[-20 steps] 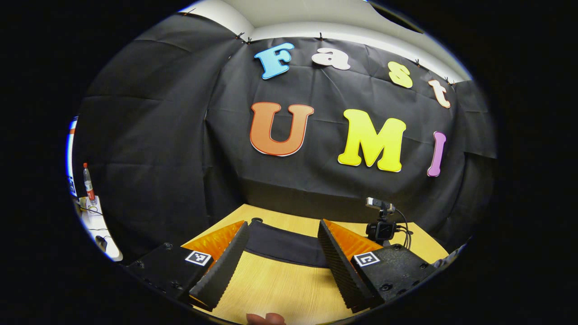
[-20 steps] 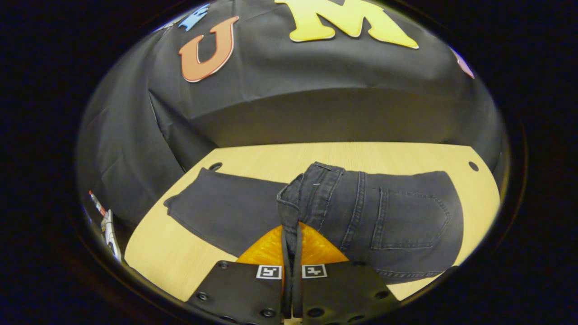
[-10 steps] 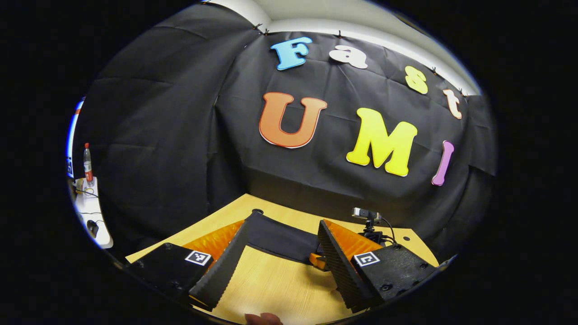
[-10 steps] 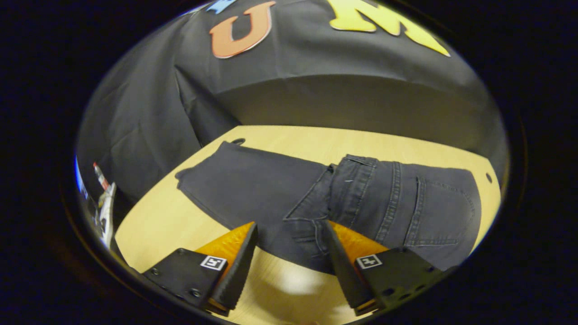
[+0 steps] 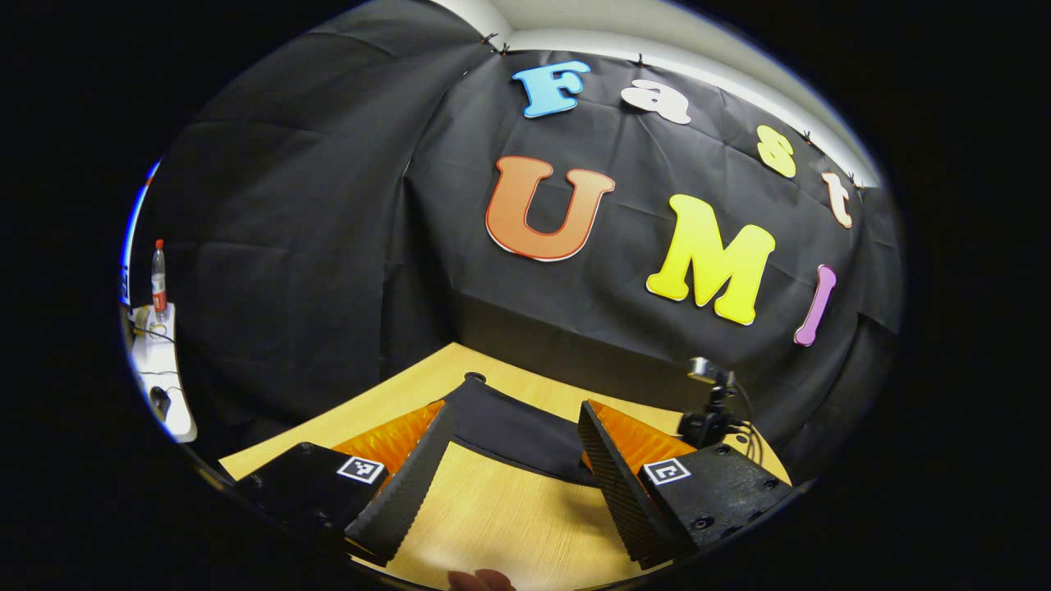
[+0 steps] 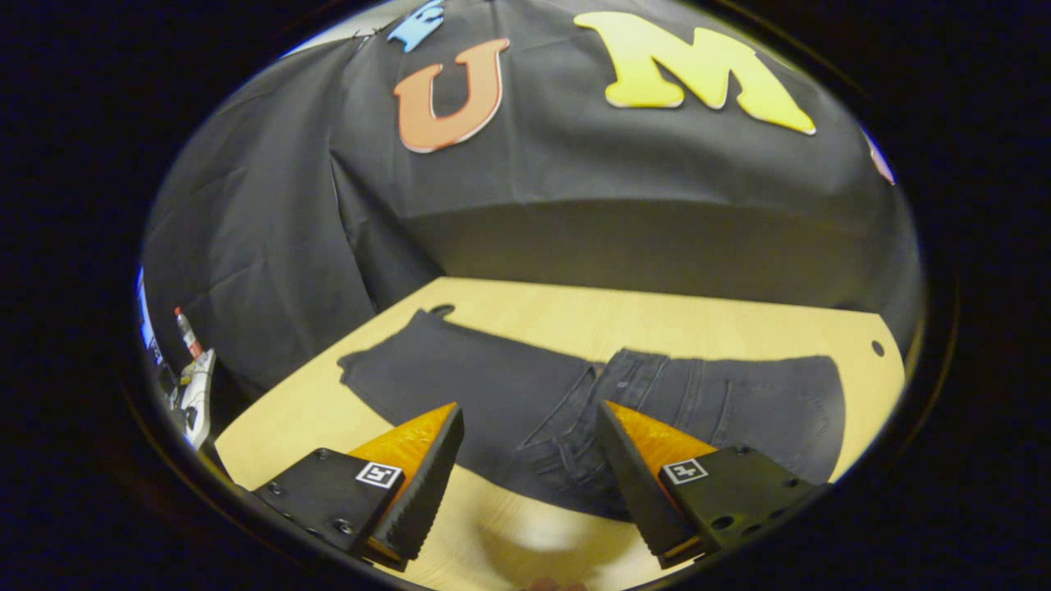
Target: Grasp the waist and the cuffs of the jeans and fold them to make the two legs overlap; first hold the waist and fold one-third of the jeans toward the cuffs, then hold the cuffs and fold the remaining one-third in the same direction to finish folding.
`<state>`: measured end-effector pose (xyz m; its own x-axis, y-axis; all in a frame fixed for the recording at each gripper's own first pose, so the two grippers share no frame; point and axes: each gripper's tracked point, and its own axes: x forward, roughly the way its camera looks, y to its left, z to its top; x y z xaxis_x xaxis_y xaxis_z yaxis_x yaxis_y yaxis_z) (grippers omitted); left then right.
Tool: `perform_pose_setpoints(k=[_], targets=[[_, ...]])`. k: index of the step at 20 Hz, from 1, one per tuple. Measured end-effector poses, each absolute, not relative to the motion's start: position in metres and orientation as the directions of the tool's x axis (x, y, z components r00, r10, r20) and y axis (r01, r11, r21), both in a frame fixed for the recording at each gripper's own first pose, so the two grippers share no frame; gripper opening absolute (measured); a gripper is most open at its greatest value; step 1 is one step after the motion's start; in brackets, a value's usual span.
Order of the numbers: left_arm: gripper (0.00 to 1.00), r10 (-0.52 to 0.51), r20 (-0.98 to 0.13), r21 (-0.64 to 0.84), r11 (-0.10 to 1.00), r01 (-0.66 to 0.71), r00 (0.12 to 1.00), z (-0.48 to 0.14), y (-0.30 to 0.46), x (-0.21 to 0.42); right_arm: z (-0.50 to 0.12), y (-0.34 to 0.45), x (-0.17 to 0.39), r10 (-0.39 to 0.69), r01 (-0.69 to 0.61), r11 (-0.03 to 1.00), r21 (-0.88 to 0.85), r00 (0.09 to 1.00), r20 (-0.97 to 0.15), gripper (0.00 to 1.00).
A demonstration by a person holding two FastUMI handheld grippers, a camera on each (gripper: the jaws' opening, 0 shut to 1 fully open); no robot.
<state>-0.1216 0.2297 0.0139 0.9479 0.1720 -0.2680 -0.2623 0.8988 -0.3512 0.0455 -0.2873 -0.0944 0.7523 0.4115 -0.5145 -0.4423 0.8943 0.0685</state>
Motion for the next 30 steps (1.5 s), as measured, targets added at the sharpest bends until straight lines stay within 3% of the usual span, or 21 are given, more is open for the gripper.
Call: perform_pose_setpoints(k=[3, 5, 9, 15, 17, 20, 21, 22, 30], targets=[[0.98, 0.158, -0.396, -0.462, 0.817, -0.345, 0.905, -0.038, 0.246, -0.097, -0.036, -0.302, 0.054, 0.42, -0.431, 0.9, 0.068, 0.813, -0.405, 0.99], [0.99, 0.105, -0.479, -0.587, 0.7, -0.407, 0.872, -0.072, 0.253, -0.084, 0.006, -0.322, 0.059, 0.411, -0.417, 0.907, 0.054, 0.85, -0.329, 0.99], [0.99, 0.051, -0.539, -0.726, 0.479, -0.494, 0.841, -0.107, 0.277, -0.06, 0.079, -0.376, 0.054, 0.367, -0.372, 0.928, 0.014, 0.907, -0.205, 0.98], [0.99, 0.019, -0.606, -0.782, 0.172, -0.599, 0.796, -0.169, 0.31, -0.022, 0.16, -0.481, 0.038, 0.221, -0.223, 0.975, -0.006, 0.971, -0.089, 0.99], [0.99, 0.016, -0.619, -0.775, 0.144, -0.615, 0.785, -0.175, 0.313, -0.018, 0.18, -0.512, 0.029, 0.168, -0.17, 0.985, -0.021, 0.984, -0.062, 0.93], [0.99, 0.012, -0.632, -0.769, 0.106, -0.63, 0.775, -0.17, 0.313, -0.02, 0.202, -0.554, 0.016, 0.091, -0.093, 0.994, -0.055, 0.995, -0.032, 1.0], [0.99, 0.01, -0.633, -0.769, 0.102, -0.631, 0.774, -0.169, 0.313, -0.021, 0.209, -0.566, 0.011, 0.069, -0.07, 0.995, -0.064, 0.997, -0.024, 0.93], [0.99, 0.01, -0.644, -0.76, 0.104, -0.641, 0.765, -0.171, 0.314, -0.023, 0.214, -0.576, 0.006, 0.046, -0.047, 0.996, -0.071, 0.999, -0.015, 0.92], [0.99, 0.027, -0.597, -0.801, 0.04, -0.597, 0.802, -0.165, 0.324, -0.007, 0.228, -0.634, -0.016, -0.084, 0.083, 0.994, -0.07, 0.996, -0.016, 0.93]])
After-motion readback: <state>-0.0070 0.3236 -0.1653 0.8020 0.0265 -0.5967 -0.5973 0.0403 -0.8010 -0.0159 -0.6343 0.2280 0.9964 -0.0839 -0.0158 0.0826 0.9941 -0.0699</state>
